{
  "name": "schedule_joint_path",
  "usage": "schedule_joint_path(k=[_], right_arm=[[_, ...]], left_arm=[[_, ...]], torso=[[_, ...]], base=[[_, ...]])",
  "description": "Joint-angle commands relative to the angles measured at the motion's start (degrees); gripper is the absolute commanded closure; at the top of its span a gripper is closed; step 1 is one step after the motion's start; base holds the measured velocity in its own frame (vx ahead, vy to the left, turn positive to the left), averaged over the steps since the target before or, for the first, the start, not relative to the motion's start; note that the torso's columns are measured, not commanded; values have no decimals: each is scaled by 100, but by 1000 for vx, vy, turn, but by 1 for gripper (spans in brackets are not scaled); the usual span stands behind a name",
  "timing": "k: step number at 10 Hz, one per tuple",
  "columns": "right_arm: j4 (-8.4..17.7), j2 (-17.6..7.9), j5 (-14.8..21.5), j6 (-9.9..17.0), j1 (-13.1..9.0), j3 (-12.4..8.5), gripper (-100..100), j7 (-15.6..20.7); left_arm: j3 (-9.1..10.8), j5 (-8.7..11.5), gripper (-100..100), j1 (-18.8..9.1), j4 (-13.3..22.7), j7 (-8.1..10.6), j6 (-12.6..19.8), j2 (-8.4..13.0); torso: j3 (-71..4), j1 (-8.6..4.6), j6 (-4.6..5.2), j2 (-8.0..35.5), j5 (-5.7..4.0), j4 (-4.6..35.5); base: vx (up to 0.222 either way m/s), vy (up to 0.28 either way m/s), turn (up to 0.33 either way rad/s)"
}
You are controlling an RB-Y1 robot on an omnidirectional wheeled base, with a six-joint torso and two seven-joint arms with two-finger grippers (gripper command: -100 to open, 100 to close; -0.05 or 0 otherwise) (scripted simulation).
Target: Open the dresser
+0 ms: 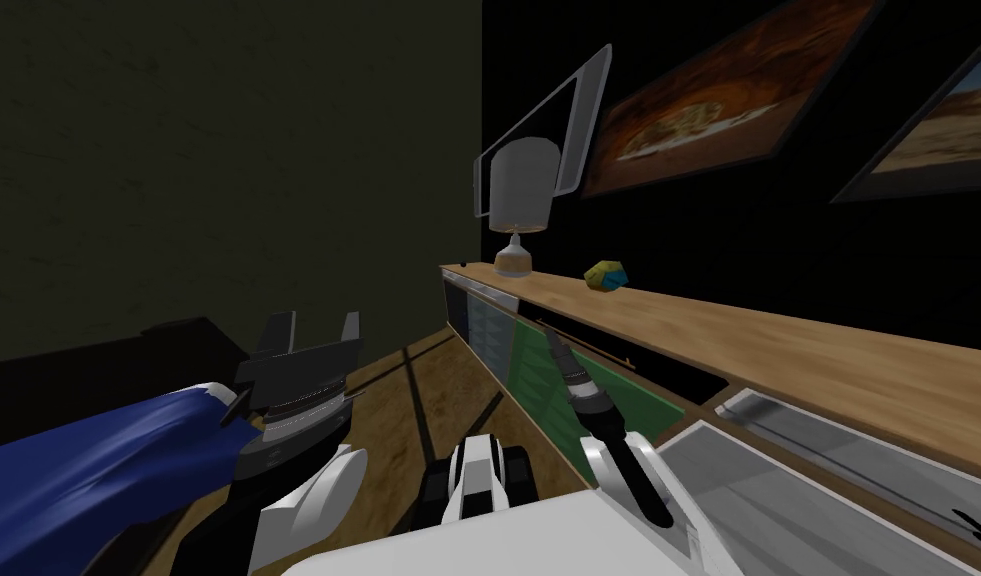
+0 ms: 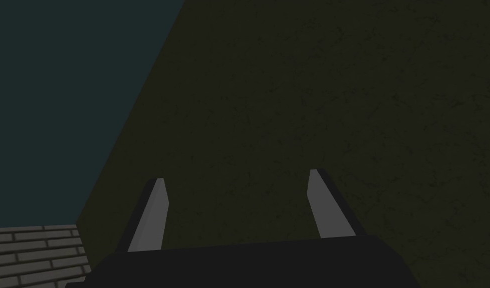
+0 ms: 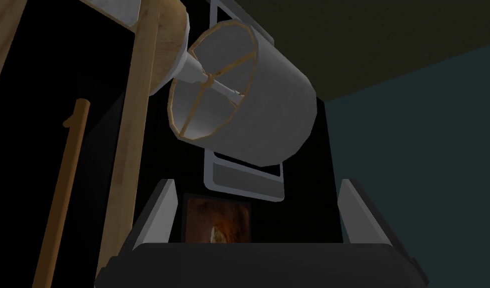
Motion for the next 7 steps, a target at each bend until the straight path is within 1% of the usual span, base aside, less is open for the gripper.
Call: schedule_joint_path(k=[1,2,3,4,5,6,7], right_arm=[[11,-47,439,115,14,-95,-100,192],[17,-78,624,218,27,-174,-100,364],[17,-78,795,218,27,-174,-100,364],[24,-105,967,323,39,-253,-100,538],[24,-105,1142,323,39,-253,-100,538],[32,-131,1314,430,51,-331,-100,713],[32,-131,1487,430,51,-331,-100,713]], left_arm=[[0,0,0,0,0,0,0,0],[0,0,0,0,0,0,0,0],[0,0,0,0,0,0,0,0],[0,0,0,0,0,0,0,0],[0,0,0,0,0,0,0,0],[0,0,0,0,0,0,0,0],[0,0,0,0,0,0,0,0]], torso=[[0,3,0,-1,-1,0],[1,-10,0,1,-3,0],[-2,-8,1,-5,-4,-1],[1,-6,0,2,-2,0],[0,8,0,-2,1,0],[2,2,0,3,1,1],[3,1,0,4,-1,2]], base=[[60,84,-16],[83,82,-22],[67,79,-12],[79,110,-18],[68,99,-20],[63,103,-23],[46,78,-12]])
